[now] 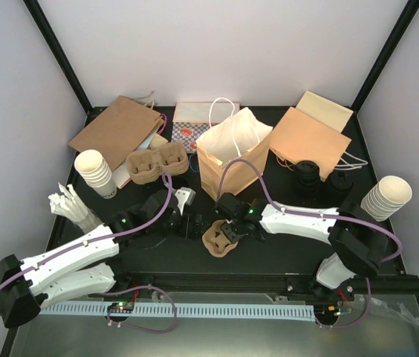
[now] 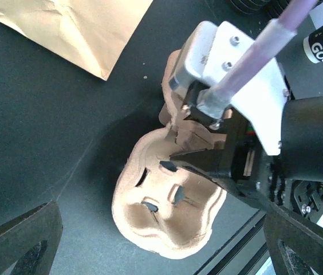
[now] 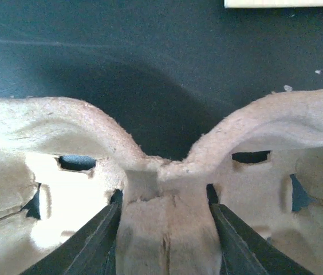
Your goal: Pack the takeout coffee
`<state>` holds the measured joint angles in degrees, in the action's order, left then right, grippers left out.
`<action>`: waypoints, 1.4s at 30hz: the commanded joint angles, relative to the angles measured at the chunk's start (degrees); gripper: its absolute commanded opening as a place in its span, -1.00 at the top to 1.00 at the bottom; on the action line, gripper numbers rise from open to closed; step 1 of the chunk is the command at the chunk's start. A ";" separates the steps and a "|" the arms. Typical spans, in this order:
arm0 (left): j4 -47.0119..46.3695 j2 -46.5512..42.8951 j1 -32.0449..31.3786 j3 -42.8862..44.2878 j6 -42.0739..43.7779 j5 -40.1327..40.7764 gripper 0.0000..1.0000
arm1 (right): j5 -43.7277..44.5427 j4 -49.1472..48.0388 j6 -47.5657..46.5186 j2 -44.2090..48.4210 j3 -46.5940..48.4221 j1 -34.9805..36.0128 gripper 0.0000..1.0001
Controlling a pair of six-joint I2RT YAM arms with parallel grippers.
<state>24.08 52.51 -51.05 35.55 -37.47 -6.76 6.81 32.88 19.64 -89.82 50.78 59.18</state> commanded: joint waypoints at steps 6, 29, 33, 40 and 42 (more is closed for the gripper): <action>1.49 -0.24 0.47 3.08 0.88 0.28 -0.98 | -0.09 4.12 0.69 7.51 1.40 0.14 0.13; 11.37 -4.02 6.49 16.03 6.85 4.93 -0.98 | 3.50 19.15 -0.02 20.07 16.76 0.02 0.12; 12.56 -3.50 9.62 19.92 9.07 4.85 -0.98 | 5.26 21.40 -0.21 21.02 19.85 -0.04 0.12; 13.65 0.49 14.89 27.48 13.16 2.82 -0.98 | 7.22 24.52 -1.25 21.99 26.10 -1.17 0.12; 13.61 1.86 15.94 29.60 14.38 2.35 -0.97 | 7.54 25.59 -1.63 22.01 27.90 -1.77 0.12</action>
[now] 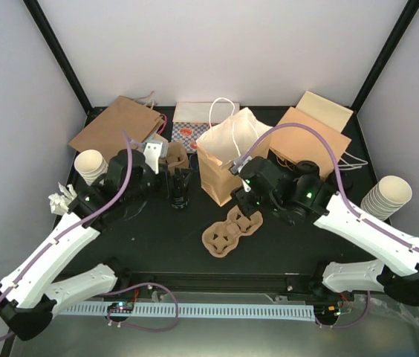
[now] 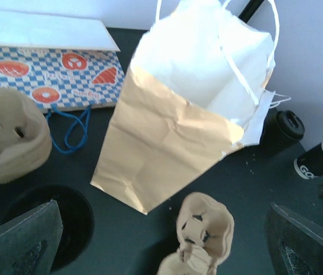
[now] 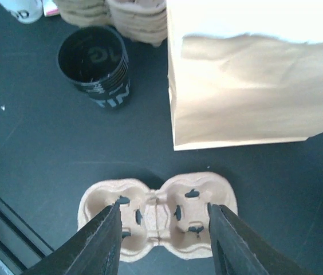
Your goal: Pack the takeout coffee
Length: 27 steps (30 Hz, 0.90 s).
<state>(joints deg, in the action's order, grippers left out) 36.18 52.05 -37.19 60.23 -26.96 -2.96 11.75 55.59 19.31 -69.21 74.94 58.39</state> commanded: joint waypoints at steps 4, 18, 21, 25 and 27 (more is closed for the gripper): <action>1.71 5.90 3.62 9.54 6.30 -1.61 -0.97 | 3.79 4.04 -2.07 1.47 6.65 -2.56 0.12; 2.42 5.25 4.37 8.68 7.81 -2.09 -0.97 | -6.47 -6.59 -1.11 -2.65 -12.58 -3.07 -0.27; 2.57 4.97 4.43 8.68 8.15 -2.20 -0.97 | -7.51 -10.16 -0.61 -5.05 -16.02 -2.81 -0.29; 2.53 4.79 4.41 8.55 8.45 -2.30 -0.98 | -6.78 -13.65 -0.25 -8.51 -18.54 -2.17 -0.36; 2.53 4.77 4.41 8.36 8.50 -2.38 -0.98 | -5.91 -14.80 -0.32 -10.47 -19.05 -1.73 -0.38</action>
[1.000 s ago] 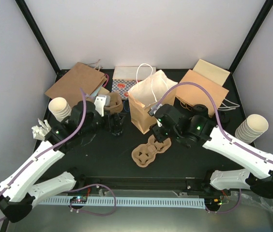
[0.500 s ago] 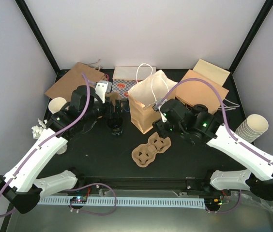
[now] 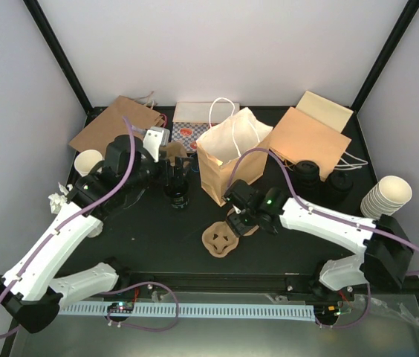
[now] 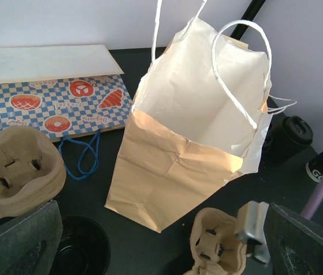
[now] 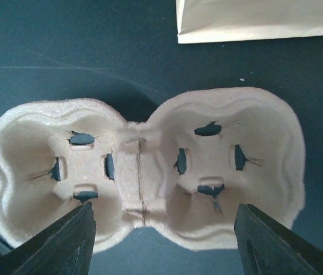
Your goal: Pack the takeout coffee
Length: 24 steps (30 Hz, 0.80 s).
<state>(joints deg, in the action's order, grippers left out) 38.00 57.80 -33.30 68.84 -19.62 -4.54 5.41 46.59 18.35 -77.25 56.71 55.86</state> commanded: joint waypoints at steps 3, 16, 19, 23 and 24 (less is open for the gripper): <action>0.60 -1.20 0.52 -0.66 1.13 -0.96 -0.98 | 1.09 -7.03 0.50 -5.39 -1.35 1.22 -0.41; 0.47 -1.29 0.52 -1.24 1.43 -0.96 -0.97 | -0.18 -10.73 -0.33 -12.75 -1.55 1.44 -0.43; 0.45 -1.44 0.56 -1.33 1.59 -0.89 -0.98 | -0.60 -11.06 -0.33 -13.99 -1.92 1.53 -0.42; 0.33 -1.33 0.64 -1.43 1.61 -0.88 -0.98 | -1.01 -11.79 -0.24 -15.38 -2.44 1.83 -0.33; 0.21 -1.30 0.67 -1.45 1.65 -0.91 -0.98 | -1.03 -11.92 -0.24 -15.59 -2.45 1.84 -0.30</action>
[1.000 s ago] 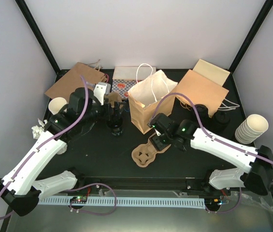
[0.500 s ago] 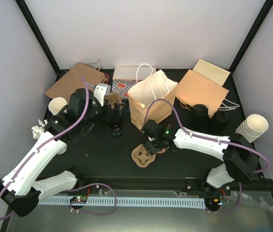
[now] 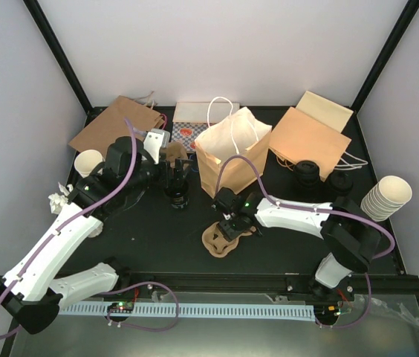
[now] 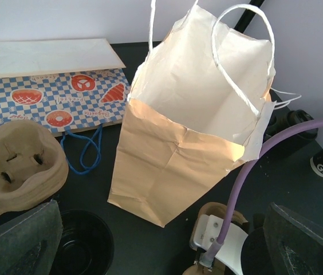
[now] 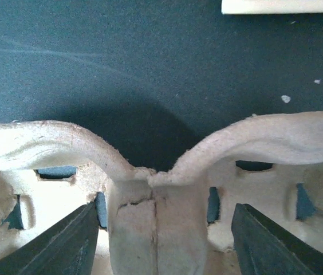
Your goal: Pack the takeout coffee
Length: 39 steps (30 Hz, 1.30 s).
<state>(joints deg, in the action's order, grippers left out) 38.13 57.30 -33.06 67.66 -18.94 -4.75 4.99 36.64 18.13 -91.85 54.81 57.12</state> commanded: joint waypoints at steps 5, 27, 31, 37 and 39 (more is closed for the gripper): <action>-0.01 -0.66 0.41 -0.41 0.93 -0.74 -0.97 | -0.95 -2.40 0.16 -2.08 -0.73 0.84 -0.16; 0.23 -1.32 0.43 -0.07 1.18 -0.49 -0.98 | 0.84 3.59 1.21 7.10 0.48 1.50 0.38; 0.17 -1.24 0.46 0.06 1.11 -0.56 -0.97 | 1.35 5.80 1.15 8.69 1.94 1.50 0.38; 0.49 -1.39 0.47 0.66 1.37 -0.44 -0.98 | 1.01 8.86 0.77 12.41 5.22 1.50 0.38; 0.66 -1.37 0.47 0.85 1.48 -0.20 -0.98 | 1.05 10.36 0.64 14.52 7.07 1.50 0.38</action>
<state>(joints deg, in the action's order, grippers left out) 38.13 56.88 -33.06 67.22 -18.57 -4.75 5.26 44.03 18.74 -81.65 57.69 58.28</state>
